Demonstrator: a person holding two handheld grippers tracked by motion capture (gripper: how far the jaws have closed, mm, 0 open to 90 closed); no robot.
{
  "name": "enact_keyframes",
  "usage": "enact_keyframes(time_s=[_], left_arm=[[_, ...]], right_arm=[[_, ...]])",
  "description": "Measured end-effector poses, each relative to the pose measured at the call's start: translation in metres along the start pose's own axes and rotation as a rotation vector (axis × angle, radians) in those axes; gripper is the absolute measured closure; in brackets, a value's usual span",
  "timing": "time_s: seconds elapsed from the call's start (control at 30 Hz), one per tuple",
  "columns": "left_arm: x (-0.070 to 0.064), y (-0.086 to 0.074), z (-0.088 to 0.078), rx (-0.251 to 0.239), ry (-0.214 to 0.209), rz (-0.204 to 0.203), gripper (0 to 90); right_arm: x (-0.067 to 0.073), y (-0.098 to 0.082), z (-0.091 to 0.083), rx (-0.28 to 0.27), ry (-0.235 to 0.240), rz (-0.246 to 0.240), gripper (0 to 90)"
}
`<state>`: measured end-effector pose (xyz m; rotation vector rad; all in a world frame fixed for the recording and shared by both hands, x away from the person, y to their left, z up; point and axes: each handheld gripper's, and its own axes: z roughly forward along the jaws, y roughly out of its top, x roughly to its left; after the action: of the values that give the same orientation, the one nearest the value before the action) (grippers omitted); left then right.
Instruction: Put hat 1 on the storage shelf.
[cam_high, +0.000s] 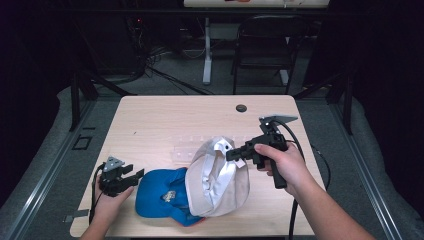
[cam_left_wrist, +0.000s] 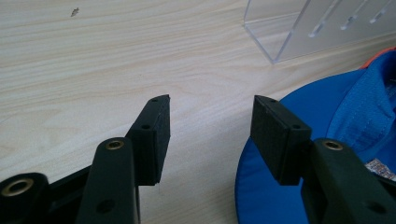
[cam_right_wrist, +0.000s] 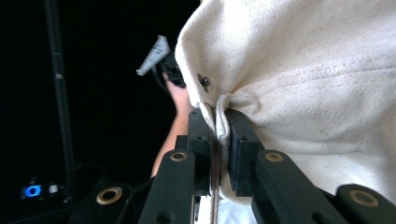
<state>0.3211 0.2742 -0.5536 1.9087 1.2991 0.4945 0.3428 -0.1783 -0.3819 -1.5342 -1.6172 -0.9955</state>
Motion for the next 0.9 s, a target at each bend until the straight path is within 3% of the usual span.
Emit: enact_keyframes(time_s=[0.13,0.33,0.9], left_arm=[[0.0,0.0,-0.001,0.0,0.0,0.003,47.9],[0.0,0.0,0.0,-0.001,0.001,0.001,47.9],[0.0,0.0,0.0,0.001,0.001,0.008,47.9]], right_arm=[[0.007,-0.001,-0.004,-0.045,0.049,0.004,82.0],[0.008,-0.002,-0.019,-0.083,0.084,-0.002,82.1],[0.02,0.012,-0.043,-0.213,0.108,0.006,82.0]])
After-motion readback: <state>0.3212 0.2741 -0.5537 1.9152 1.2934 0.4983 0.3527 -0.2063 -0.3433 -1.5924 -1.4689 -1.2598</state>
